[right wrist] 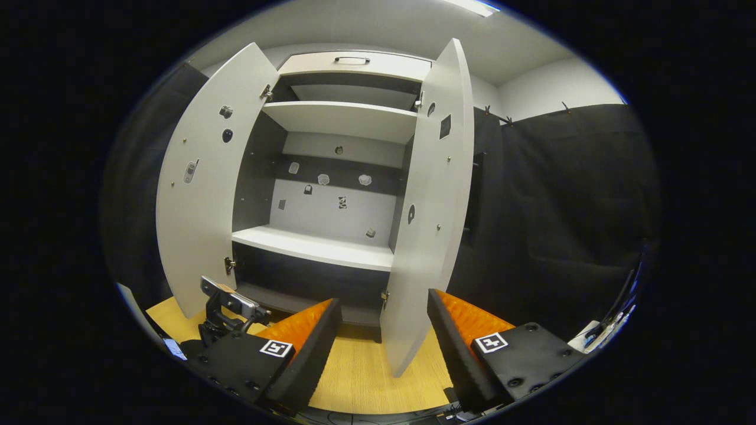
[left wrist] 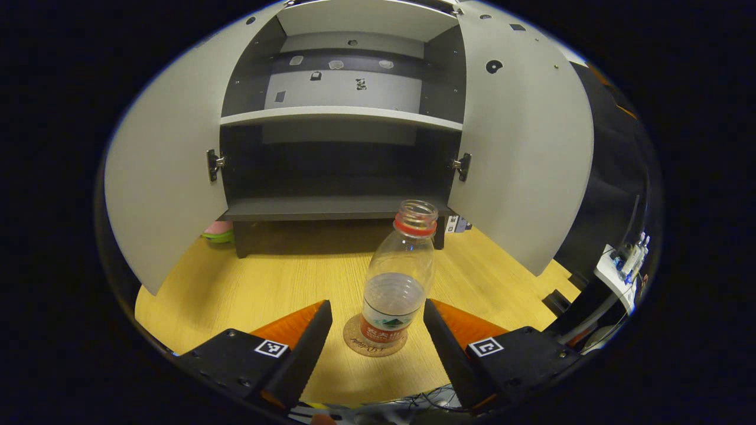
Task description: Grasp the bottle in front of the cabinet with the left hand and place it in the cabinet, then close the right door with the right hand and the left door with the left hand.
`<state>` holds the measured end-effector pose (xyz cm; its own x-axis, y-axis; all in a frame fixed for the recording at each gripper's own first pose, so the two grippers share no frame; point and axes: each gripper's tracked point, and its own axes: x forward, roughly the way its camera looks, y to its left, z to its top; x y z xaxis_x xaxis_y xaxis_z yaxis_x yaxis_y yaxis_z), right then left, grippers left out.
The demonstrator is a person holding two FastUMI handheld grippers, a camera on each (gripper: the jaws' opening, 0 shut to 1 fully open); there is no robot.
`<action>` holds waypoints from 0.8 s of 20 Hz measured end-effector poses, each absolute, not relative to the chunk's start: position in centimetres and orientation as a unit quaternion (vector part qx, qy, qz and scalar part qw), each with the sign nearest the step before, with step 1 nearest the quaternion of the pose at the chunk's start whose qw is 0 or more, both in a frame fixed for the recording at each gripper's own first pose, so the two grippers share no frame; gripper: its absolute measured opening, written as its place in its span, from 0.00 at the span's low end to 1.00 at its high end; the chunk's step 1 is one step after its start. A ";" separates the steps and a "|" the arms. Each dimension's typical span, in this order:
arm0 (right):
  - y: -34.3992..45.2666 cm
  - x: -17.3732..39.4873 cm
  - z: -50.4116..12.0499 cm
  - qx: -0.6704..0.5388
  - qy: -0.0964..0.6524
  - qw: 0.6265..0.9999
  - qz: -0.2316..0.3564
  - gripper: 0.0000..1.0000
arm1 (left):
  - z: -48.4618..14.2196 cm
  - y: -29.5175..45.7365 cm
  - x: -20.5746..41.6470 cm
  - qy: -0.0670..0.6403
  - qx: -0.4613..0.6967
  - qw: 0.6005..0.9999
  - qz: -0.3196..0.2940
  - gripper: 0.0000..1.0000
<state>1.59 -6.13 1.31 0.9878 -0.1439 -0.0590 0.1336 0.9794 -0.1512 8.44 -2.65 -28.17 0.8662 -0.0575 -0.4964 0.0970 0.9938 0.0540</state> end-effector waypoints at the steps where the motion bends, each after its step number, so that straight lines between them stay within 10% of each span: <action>1: -6.4 1.8 1.2 -0.074 0.037 0.994 -0.070 0.96 | -28.8 -2.7 8.8 0.258 0.043 0.964 -0.041 0.96; 11: -8.7 4.8 0.3 -0.073 0.056 0.993 -0.074 0.96 | -33.6 -3.6 12.2 0.292 0.041 0.955 -0.033 0.95; 16: -10.4 5.8 0.5 -0.069 0.052 0.993 -0.081 0.96 | -31.7 -4.4 13.0 0.307 0.035 0.950 -0.043 0.75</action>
<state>5.80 -10.45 0.54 0.9813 -0.1688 -0.0926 0.1543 0.9772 -0.1460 13.01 -4.38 -31.71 0.8084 -0.0603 -0.5856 0.1034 0.9938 0.0404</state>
